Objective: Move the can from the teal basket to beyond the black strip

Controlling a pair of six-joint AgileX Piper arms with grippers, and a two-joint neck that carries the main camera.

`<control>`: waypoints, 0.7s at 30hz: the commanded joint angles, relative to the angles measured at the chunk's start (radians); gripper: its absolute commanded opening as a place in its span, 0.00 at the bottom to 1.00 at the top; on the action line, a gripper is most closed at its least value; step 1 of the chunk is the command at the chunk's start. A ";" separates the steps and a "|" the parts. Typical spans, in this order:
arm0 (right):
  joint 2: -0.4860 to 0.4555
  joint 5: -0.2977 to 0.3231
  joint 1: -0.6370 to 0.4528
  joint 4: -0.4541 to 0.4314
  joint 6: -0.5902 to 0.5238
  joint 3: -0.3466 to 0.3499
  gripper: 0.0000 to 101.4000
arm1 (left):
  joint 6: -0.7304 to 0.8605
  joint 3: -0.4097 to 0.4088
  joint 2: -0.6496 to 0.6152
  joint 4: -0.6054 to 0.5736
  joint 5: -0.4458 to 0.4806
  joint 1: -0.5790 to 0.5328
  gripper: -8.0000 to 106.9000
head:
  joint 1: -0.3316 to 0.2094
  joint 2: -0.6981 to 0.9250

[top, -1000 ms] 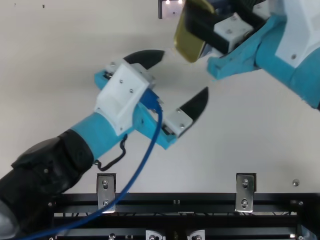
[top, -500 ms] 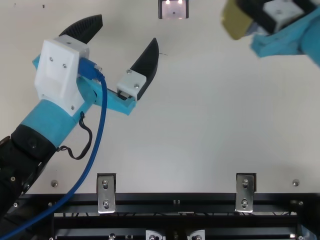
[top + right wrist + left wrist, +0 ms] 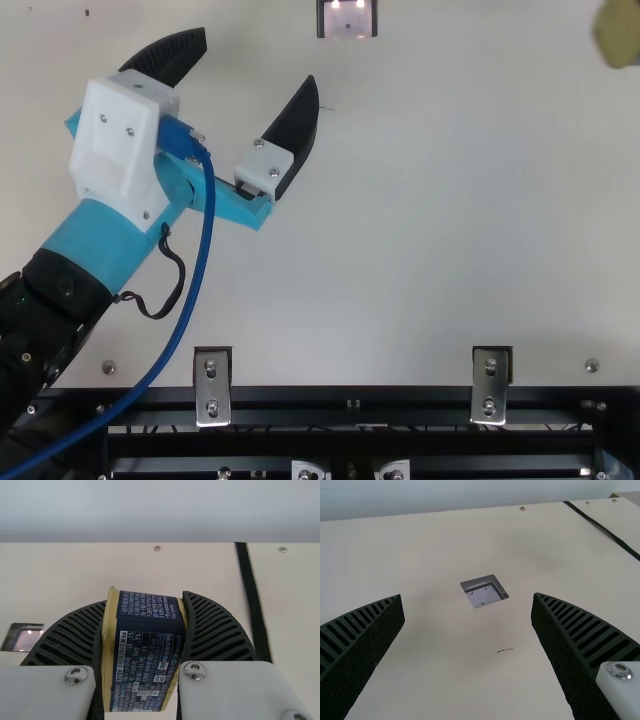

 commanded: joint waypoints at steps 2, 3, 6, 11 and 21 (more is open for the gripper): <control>-0.014 0.014 -0.073 -0.003 -0.026 0.011 0.00 | 0.000 0.000 0.000 0.000 0.000 0.000 0.85 | -0.020 -0.035; -0.019 0.018 -0.093 -0.002 -0.038 0.015 0.00 | 0.000 0.000 0.000 0.000 0.000 0.000 0.85 | -0.022 -0.045; -0.030 0.031 -0.155 0.015 -0.087 0.026 0.00 | 0.000 0.000 0.000 0.000 0.000 0.000 0.85 | -0.028 -0.070; -0.037 0.057 -0.263 0.066 -0.202 0.035 0.00 | 0.000 0.000 0.000 0.000 0.000 0.000 0.85 | -0.034 -0.099; 0.002 0.145 -0.489 0.195 -0.500 -0.004 0.00 | 0.000 0.000 0.000 0.000 0.000 0.000 0.85 | -0.025 -0.126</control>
